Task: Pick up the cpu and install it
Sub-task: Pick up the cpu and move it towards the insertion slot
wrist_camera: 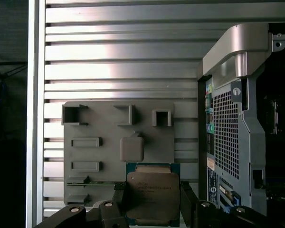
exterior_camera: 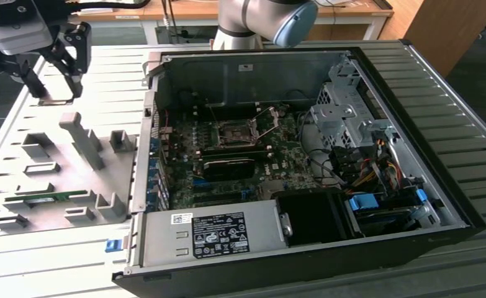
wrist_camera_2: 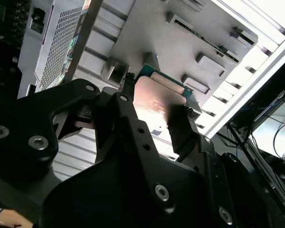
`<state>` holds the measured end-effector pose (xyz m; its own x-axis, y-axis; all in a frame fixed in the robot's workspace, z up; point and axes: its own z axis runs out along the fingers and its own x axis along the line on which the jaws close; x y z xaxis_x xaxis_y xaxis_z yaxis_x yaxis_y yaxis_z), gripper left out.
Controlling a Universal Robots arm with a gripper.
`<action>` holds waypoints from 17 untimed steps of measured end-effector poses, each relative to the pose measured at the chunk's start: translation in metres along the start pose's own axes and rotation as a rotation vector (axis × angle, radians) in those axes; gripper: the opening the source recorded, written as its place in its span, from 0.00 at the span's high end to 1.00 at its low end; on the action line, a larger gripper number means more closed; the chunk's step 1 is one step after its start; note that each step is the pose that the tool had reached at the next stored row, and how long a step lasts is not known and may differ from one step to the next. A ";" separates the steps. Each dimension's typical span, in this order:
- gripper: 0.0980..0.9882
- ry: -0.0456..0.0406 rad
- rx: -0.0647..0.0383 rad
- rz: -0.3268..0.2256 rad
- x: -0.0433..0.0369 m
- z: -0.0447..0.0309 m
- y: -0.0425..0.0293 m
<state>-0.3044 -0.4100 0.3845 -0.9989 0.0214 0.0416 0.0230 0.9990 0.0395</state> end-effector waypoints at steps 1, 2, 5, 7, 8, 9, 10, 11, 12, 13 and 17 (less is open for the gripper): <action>0.51 0.0003 0.000 0.000 -0.0027 -0.0001 0.0001; 0.51 0.0006 0.000 0.000 -0.0055 -0.0001 0.0001; 0.51 0.0014 0.000 0.000 -0.0123 -0.0004 0.0003; 0.51 0.0016 0.000 0.000 -0.0162 -0.0006 0.0004; 0.51 0.0018 0.000 0.000 -0.0183 -0.0007 0.0004; 0.51 0.0019 0.000 0.000 -0.0199 -0.0008 0.0005; 0.51 0.0020 0.000 0.000 -0.0217 -0.0009 0.0005; 0.51 0.0020 0.000 0.000 -0.0235 -0.0009 0.0005; 0.51 0.0020 0.000 0.000 -0.0251 -0.0010 0.0006; 0.51 0.0020 0.000 0.000 -0.0266 -0.0010 0.0006; 0.51 0.0019 0.000 0.000 -0.0331 -0.0012 0.0008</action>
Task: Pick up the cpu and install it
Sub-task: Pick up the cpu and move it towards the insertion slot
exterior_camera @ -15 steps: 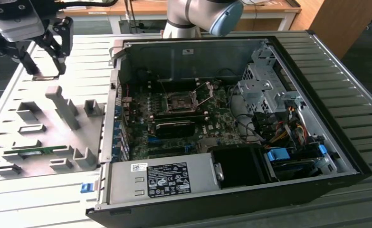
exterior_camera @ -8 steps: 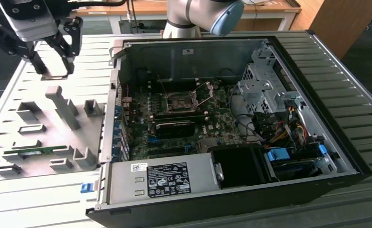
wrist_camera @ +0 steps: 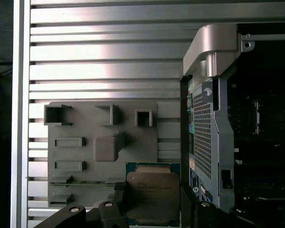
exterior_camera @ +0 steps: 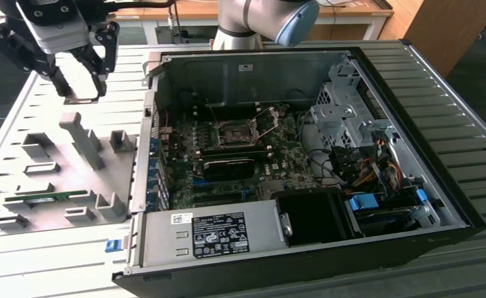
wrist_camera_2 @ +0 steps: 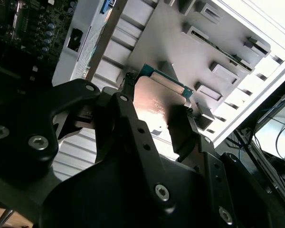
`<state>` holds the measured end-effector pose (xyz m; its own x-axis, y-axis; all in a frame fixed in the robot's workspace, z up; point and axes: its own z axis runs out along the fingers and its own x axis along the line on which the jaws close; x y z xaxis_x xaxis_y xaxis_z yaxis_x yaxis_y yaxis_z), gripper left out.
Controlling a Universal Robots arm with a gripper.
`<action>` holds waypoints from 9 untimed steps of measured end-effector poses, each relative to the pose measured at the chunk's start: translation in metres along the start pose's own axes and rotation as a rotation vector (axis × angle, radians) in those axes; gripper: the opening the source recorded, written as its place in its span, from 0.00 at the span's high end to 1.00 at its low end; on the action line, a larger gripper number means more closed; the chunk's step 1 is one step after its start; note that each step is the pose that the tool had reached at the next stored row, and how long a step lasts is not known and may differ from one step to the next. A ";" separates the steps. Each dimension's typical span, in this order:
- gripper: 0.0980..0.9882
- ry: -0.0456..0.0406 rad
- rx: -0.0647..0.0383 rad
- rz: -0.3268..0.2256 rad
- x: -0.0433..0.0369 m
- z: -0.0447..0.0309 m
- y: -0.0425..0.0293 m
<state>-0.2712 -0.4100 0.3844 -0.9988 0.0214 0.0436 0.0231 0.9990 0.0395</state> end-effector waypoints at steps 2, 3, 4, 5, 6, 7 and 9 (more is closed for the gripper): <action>0.51 0.0000 0.000 0.000 -0.0025 0.0000 0.0001; 0.51 0.0001 0.000 0.000 -0.0036 -0.0001 0.0001; 0.51 0.0001 0.000 0.000 -0.0046 -0.0001 0.0001; 0.51 0.0001 0.000 0.000 -0.0055 -0.0001 0.0001; 0.51 0.0000 0.000 0.000 -0.0064 -0.0001 0.0001; 0.51 0.0001 0.000 0.000 -0.0073 -0.0001 0.0001; 0.51 0.0001 0.000 0.000 -0.0091 -0.0001 0.0002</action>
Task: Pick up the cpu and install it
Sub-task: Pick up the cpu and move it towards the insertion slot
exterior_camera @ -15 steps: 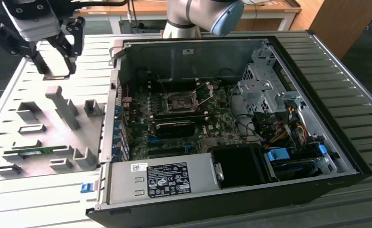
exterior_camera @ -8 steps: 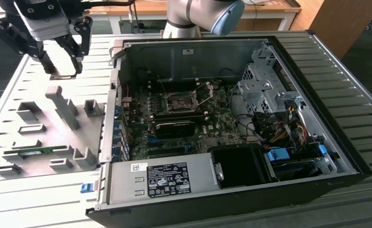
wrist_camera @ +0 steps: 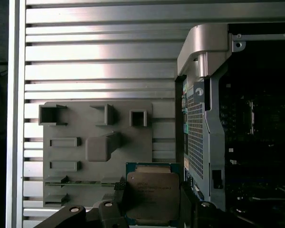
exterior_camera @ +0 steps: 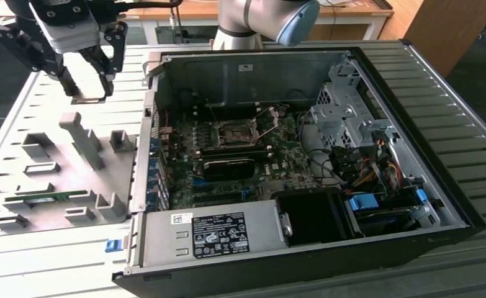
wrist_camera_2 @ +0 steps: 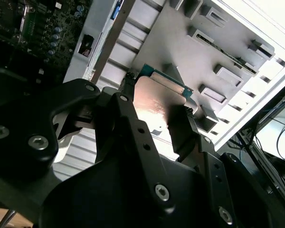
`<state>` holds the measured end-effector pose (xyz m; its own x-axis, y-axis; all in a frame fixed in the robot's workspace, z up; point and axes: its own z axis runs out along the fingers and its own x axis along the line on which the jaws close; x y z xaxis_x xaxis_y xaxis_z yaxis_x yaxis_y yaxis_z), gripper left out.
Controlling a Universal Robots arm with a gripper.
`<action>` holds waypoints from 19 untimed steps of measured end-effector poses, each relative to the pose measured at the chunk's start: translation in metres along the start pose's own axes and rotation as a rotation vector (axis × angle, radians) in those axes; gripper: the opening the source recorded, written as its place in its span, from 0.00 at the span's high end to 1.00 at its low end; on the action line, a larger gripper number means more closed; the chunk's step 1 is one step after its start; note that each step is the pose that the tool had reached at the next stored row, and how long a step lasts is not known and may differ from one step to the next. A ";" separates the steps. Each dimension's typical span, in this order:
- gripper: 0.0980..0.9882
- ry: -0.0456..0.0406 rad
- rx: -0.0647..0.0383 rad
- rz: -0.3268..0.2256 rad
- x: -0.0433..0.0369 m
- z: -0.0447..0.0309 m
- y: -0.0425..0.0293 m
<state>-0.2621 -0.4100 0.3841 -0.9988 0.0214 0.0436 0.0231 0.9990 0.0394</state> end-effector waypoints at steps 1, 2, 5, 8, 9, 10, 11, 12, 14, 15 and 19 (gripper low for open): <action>0.51 0.0000 0.000 0.000 -0.0009 0.0000 0.0000; 0.51 0.0000 0.000 0.000 -0.0017 0.0000 0.0000; 0.51 0.0000 0.000 0.000 -0.0043 0.0000 0.0001; 0.51 0.0000 0.000 0.000 -0.0070 0.0000 0.0002; 0.51 0.0000 0.000 0.000 -0.0080 0.0000 0.0002; 0.51 0.0000 0.000 0.000 -0.0091 0.0000 0.0002; 0.51 0.0000 0.000 0.000 -0.0101 0.0000 0.0002; 0.51 0.0000 0.000 0.000 -0.0111 -0.0001 0.0002; 0.51 0.0000 0.000 0.000 -0.0131 -0.0001 0.0003; 0.51 0.0000 0.000 0.000 -0.0141 -0.0002 0.0003; 0.51 0.0000 0.000 0.000 -0.0176 -0.0002 0.0004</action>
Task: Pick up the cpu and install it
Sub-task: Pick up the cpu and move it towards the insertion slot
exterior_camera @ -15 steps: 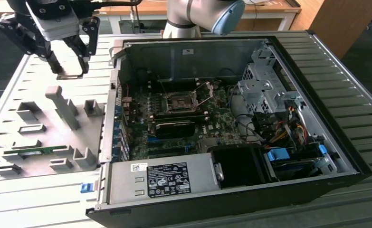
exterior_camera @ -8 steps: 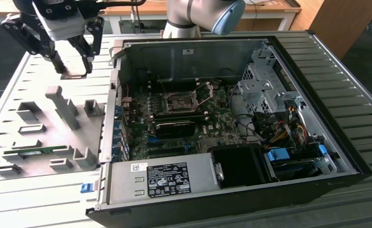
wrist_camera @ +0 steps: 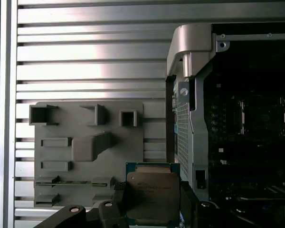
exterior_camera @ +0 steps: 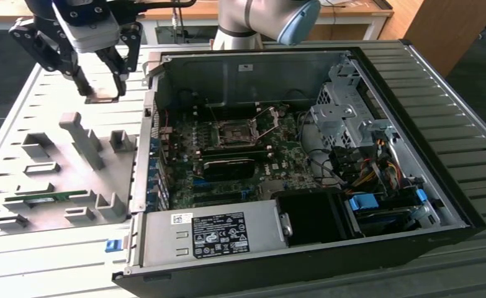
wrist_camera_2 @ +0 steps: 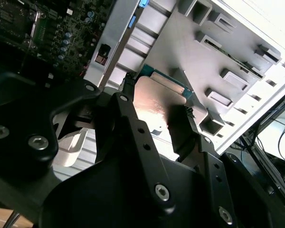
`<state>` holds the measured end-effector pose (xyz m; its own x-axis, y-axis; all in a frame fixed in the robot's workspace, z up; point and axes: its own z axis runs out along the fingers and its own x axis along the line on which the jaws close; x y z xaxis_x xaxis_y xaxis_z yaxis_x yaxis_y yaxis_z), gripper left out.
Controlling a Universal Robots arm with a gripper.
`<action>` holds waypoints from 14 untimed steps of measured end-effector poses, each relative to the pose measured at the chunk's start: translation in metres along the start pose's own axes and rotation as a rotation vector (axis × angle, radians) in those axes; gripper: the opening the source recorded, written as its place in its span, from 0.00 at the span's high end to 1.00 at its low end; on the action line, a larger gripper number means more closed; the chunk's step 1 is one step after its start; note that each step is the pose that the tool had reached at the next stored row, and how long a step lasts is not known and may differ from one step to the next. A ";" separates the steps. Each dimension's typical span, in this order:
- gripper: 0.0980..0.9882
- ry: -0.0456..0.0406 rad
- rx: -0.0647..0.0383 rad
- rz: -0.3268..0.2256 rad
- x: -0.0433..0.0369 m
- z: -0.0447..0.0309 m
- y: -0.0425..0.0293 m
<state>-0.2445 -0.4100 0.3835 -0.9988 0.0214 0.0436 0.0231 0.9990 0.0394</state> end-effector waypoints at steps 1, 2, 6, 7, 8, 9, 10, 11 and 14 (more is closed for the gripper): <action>0.51 0.0000 0.000 0.000 -0.0009 0.0000 0.0000; 0.51 0.0000 0.000 0.000 -0.0018 0.0000 0.0000; 0.51 0.0000 0.000 0.000 -0.0054 -0.0001 0.0001; 0.51 0.0000 0.000 0.000 -0.0062 -0.0001 0.0001; 0.51 0.0000 0.000 0.000 -0.0071 -0.0001 0.0002; 0.51 0.0000 0.000 0.000 -0.0081 -0.0001 0.0002; 0.51 0.0000 0.000 0.000 -0.0089 -0.0001 0.0002; 0.51 0.0000 0.000 0.000 -0.0098 -0.0001 0.0002; 0.51 0.0000 0.000 0.000 -0.0126 -0.0002 0.0003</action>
<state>-0.2320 -0.4100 0.3831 -0.9988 0.0214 0.0436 0.0231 0.9990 0.0395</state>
